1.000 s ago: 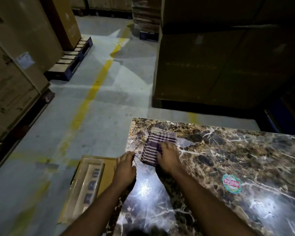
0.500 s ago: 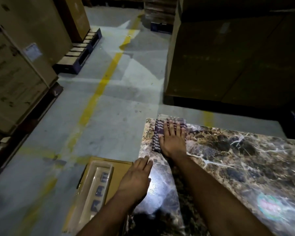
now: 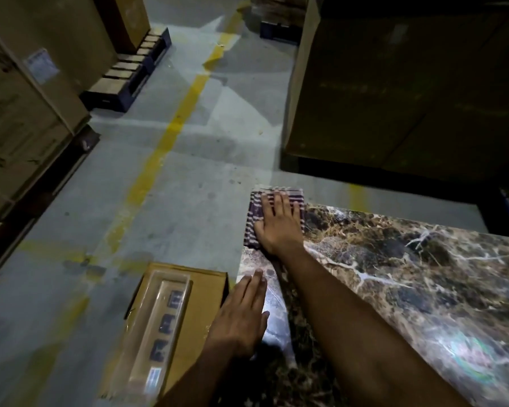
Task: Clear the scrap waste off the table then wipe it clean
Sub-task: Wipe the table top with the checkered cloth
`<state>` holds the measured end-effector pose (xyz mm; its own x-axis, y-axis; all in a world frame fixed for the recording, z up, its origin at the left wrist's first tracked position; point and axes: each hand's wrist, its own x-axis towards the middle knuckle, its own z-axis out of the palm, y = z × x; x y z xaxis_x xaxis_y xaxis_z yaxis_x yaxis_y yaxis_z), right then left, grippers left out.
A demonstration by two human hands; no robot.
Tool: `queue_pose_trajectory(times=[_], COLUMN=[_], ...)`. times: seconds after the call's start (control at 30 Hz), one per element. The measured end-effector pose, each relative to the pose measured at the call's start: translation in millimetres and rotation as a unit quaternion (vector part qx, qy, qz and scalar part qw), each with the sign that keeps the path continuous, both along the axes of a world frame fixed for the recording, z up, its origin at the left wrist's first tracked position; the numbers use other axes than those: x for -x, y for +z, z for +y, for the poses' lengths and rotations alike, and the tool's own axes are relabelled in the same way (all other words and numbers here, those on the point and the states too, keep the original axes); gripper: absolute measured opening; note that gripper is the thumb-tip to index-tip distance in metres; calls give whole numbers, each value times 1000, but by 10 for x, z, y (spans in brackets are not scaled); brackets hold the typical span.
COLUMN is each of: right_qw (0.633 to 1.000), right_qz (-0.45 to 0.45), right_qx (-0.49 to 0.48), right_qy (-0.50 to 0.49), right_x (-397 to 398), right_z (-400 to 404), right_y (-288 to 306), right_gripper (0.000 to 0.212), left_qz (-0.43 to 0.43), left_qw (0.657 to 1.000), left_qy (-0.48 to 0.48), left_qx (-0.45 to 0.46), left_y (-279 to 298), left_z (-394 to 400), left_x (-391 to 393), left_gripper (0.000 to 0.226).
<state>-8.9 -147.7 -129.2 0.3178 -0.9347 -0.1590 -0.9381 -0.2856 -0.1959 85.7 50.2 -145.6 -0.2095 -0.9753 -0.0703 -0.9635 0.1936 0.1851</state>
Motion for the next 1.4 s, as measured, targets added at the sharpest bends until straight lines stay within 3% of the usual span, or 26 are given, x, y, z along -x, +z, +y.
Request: queue_pose_trajectory(times=[0.1, 0.23, 0.33, 0.4, 0.43, 0.5, 0.6, 0.7, 0.87, 1.0, 1.1, 1.2, 1.3, 1.4], right_qw=[998, 1000, 999, 1000, 998, 996, 999, 999, 999, 1000, 1000, 1000, 998, 1000], right_qz=[-4, 11, 25, 17, 13, 10, 4, 21, 14, 14, 20, 11, 15, 23], right_qx=[9, 12, 1, 12, 12, 14, 15, 4, 5, 6, 12, 13, 0, 1], right_qy=[56, 6, -24, 23, 54, 91, 35, -36, 45, 19, -17, 21, 55, 15], right_x=[75, 352, 120, -44, -36, 150, 487, 326, 67, 474, 352, 134, 352, 563], right_z=[250, 199, 34, 125, 236, 479, 585, 432, 904, 1054, 939, 1131, 1454, 1477], right_y=[-15, -25, -18, -3, 4, 2, -14, 2, 9, 3, -13, -19, -15, -31], right_gripper=[85, 81, 76, 77, 78, 81, 78, 76, 73, 76, 75, 73, 73, 75], left_qz=[6, 4, 1, -6, 1, 17, 45, 44, 88, 108, 82, 76, 63, 46], left_qw=[1000, 1000, 998, 997, 997, 999, 997, 997, 994, 993, 996, 996, 996, 998], left_qy=[-6, -18, -61, -66, -58, -39, -33, -36, -28, -22, -19, -27, -35, -44], left_qx=[20, 23, -25, -36, -43, 9, 55, 44, 50, 41, 25, 42, 46, 24], left_y=[11, -39, -51, -26, -22, -48, -77, -106, -112, -50, -39, -71, -44, -40], left_z=[16, 33, 59, 84, 100, 152, 297, 373, 651, 837, 921, 977, 1031, 1112], left_x=[26, 34, -29, -64, -56, -29, -9, -50, -31, -6, -3, -15, -56, -86], left_gripper=[61, 58, 97, 107, 103, 75, 56, 60, 67, 63, 64, 61, 59, 65])
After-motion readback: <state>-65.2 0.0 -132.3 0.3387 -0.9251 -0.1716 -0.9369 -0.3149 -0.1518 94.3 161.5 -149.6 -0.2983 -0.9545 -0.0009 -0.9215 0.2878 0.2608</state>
